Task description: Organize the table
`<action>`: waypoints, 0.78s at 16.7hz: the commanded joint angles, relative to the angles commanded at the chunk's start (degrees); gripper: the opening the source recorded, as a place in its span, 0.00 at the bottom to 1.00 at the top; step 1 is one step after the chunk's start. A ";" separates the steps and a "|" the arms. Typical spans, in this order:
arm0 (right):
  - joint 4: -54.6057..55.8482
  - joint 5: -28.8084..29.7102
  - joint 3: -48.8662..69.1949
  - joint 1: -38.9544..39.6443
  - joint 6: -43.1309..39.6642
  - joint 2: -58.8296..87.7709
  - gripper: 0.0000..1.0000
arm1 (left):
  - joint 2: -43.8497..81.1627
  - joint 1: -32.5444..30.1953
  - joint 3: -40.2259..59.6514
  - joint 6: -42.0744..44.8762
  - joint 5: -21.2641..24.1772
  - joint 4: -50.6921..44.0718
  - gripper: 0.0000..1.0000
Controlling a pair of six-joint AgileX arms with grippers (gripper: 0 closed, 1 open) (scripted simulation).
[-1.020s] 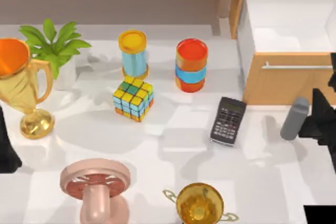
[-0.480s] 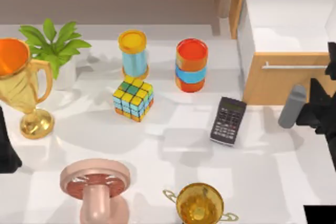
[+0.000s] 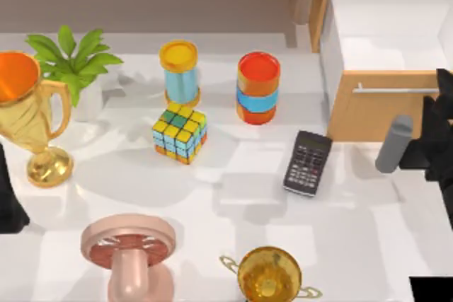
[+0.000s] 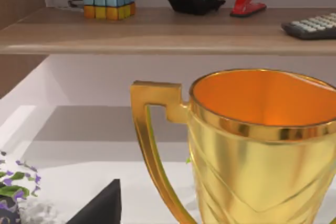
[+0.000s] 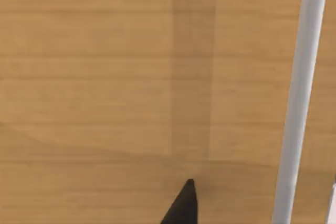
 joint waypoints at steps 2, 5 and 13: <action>0.00 0.00 0.00 0.00 0.00 0.00 0.25 | 0.00 0.00 0.00 0.00 0.00 0.00 1.00; 0.00 0.00 0.00 0.00 0.00 0.00 0.02 | 0.00 0.00 0.00 0.00 0.00 0.00 1.00; 0.00 0.00 0.00 0.00 0.00 0.00 0.00 | 0.00 0.00 0.00 0.00 0.00 0.00 1.00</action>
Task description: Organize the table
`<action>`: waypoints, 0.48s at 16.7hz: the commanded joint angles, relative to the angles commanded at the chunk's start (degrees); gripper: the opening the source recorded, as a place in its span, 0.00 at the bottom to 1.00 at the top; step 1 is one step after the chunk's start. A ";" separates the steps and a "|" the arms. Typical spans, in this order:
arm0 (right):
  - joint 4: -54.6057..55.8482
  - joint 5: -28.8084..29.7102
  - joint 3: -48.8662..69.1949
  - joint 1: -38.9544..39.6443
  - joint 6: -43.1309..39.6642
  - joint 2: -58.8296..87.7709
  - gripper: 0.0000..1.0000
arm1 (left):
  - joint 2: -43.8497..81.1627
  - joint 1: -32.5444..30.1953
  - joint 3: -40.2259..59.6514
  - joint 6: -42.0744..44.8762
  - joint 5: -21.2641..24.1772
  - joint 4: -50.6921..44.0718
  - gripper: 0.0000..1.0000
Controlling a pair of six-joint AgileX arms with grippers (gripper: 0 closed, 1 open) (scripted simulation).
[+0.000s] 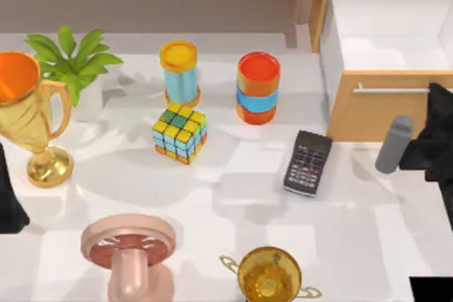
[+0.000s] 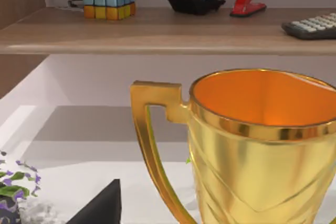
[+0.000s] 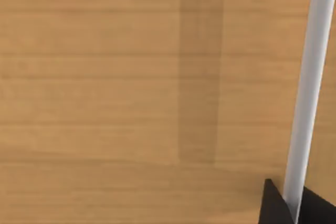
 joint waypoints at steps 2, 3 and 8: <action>-0.17 0.04 0.07 0.02 0.18 0.10 0.00 | 0.00 0.00 0.00 0.00 0.00 0.00 1.00; -0.32 0.02 0.70 -0.22 0.16 0.09 0.00 | 0.00 0.00 0.00 0.00 0.00 0.00 1.00; -4.56 -1.77 6.75 -1.84 0.01 2.15 0.00 | 0.00 0.00 0.00 0.00 0.00 0.00 1.00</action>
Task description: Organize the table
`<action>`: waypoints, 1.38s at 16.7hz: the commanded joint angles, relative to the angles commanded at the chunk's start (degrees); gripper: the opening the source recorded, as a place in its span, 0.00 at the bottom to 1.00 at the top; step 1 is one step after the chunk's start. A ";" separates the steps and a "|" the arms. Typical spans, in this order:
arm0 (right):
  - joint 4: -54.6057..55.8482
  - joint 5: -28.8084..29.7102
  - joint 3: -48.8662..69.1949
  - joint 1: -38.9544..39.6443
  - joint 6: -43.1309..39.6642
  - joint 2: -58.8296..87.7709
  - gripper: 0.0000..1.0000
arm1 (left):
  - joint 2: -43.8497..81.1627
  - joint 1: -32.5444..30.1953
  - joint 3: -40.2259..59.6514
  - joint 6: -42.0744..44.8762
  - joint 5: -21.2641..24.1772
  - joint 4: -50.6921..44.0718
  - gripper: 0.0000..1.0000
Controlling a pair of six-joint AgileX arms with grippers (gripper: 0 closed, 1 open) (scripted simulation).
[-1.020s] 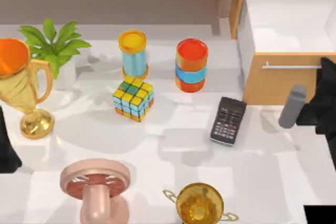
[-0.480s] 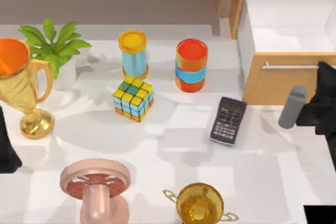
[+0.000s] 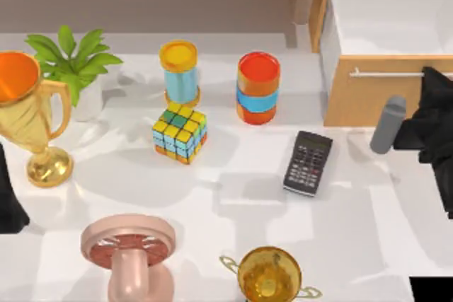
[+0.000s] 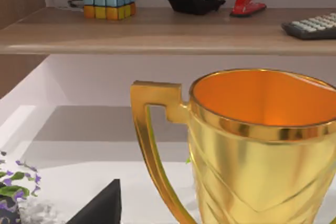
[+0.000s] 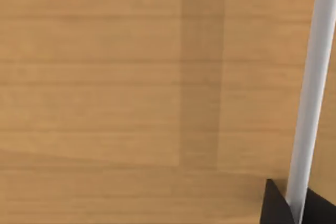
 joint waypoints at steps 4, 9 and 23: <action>-4.13 -1.71 5.53 -1.50 0.07 1.89 0.00 | 0.00 0.00 0.00 0.00 0.00 0.00 1.00; -5.39 -2.16 7.43 -2.11 0.10 2.37 0.00 | 0.00 0.00 0.00 0.00 0.00 0.00 1.00; -14.25 -4.64 21.91 -4.44 0.17 8.15 0.00 | 0.00 0.00 0.00 0.00 0.00 0.00 1.00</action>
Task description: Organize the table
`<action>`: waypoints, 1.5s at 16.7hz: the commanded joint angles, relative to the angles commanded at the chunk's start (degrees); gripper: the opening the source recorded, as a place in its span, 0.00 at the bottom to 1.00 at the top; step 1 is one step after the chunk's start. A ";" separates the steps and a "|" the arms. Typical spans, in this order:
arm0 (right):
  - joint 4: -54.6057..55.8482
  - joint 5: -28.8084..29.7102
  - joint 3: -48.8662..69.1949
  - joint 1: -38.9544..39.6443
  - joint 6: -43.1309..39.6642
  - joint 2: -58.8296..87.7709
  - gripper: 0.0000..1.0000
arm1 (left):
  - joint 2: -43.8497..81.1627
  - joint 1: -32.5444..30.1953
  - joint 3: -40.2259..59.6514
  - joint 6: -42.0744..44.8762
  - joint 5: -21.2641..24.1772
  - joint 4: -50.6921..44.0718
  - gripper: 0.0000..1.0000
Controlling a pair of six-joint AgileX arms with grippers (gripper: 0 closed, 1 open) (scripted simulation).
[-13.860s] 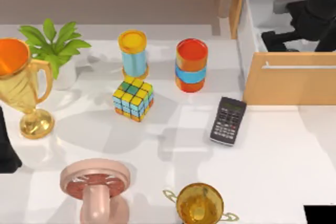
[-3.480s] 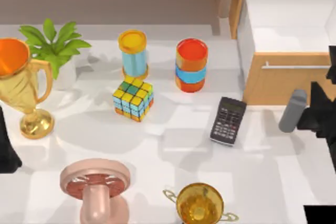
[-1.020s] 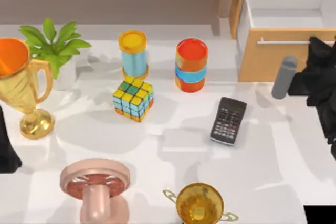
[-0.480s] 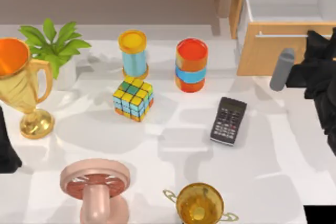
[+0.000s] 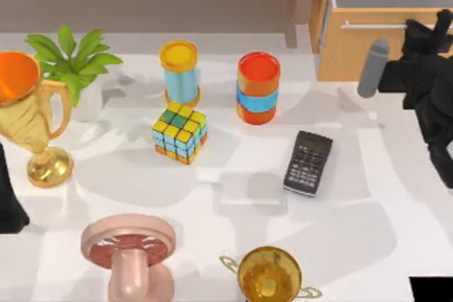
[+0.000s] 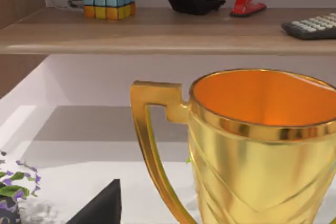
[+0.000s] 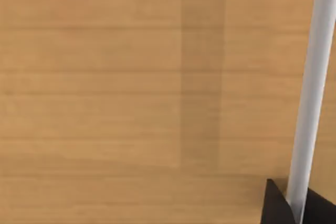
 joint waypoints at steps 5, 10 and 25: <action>-0.27 0.05 0.22 0.17 0.15 -0.04 0.00 | 0.00 0.00 0.00 0.00 0.00 0.00 1.00; -3.76 -0.68 6.22 -0.63 -0.03 3.05 0.00 | 0.00 0.00 0.00 0.00 0.00 0.00 1.00; -9.55 -1.86 16.88 -1.83 0.05 7.30 0.38 | 0.00 0.00 0.00 0.00 0.00 0.00 1.00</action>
